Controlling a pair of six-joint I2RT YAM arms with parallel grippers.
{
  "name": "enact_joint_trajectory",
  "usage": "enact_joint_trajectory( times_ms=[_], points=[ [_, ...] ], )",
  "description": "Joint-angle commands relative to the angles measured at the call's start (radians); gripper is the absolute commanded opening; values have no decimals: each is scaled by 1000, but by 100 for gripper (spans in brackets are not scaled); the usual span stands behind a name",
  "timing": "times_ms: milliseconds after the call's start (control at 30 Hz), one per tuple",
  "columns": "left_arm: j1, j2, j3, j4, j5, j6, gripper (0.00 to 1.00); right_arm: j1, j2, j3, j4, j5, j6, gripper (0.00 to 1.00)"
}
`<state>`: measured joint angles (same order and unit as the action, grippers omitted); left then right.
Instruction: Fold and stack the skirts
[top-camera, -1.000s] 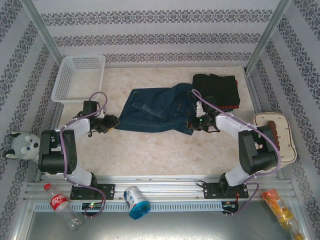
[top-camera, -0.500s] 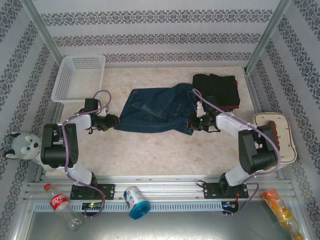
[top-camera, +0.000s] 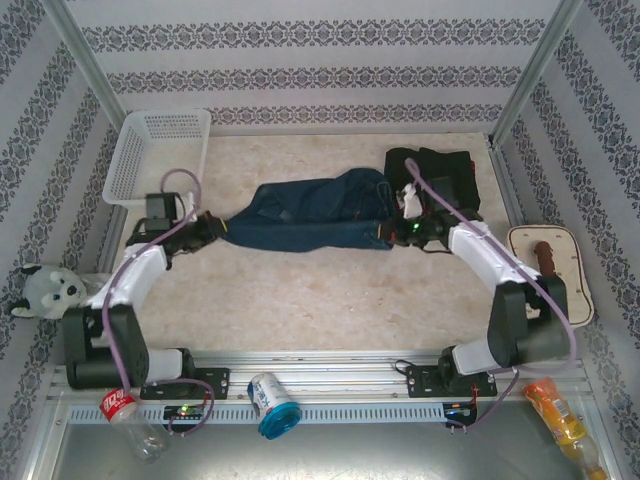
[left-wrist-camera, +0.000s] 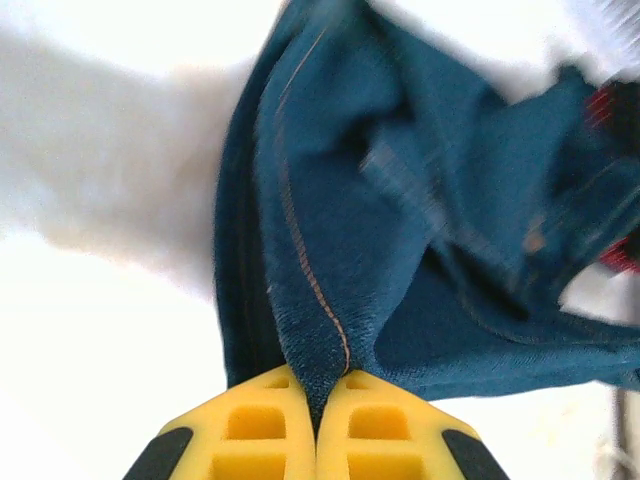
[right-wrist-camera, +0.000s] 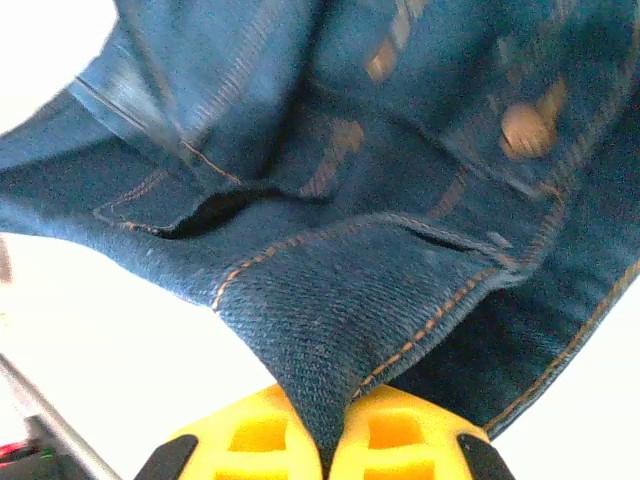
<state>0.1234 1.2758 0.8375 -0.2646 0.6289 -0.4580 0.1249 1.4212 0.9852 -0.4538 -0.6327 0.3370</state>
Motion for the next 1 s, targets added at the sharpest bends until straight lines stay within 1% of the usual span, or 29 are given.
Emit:
enact_joint_trajectory(
  times_ms=[0, 100, 200, 300, 367, 467, 567, 667, 733, 867, 900, 933, 967],
  points=[
    [50, -127, 200, -119, 15, -79, 0, -64, -115, 141, -68, -184, -70, 0],
    [69, -144, 442, -320, 16, -36, 0, -122, -170, 268, -98, -274, -80, 0],
    [81, -103, 681, -491, 45, -9, 0, -155, -209, 387, -86, -344, -79, 0],
    [81, -54, 874, -588, 81, 10, 0, -178, -225, 464, -35, -385, -37, 0],
    [82, -16, 947, -596, 112, 11, 0, -185, -217, 504, -25, -383, -30, 0],
    [82, 65, 1020, -587, 83, 11, 0, -185, -189, 538, 5, -346, -64, 0],
    [82, 172, 1080, -511, 72, 10, 0, -185, -138, 556, 82, -301, -91, 0],
    [82, 322, 1215, -425, 70, -1, 0, -179, -47, 610, 147, -252, -125, 0],
    [82, 441, 1375, -394, 65, 5, 0, -174, 32, 691, 172, -224, -125, 0],
    [83, 718, 1908, -475, -42, 69, 0, -152, 201, 930, 167, -226, -141, 0],
    [89, 771, 2008, -471, -44, 62, 0, -148, 238, 988, 157, -234, -151, 0],
    [95, 792, 2046, -444, -28, 51, 0, -145, 266, 1040, 144, -244, -164, 0],
    [102, 787, 2031, -399, -11, 39, 0, -142, 294, 1086, 127, -258, -189, 0]
  ],
)
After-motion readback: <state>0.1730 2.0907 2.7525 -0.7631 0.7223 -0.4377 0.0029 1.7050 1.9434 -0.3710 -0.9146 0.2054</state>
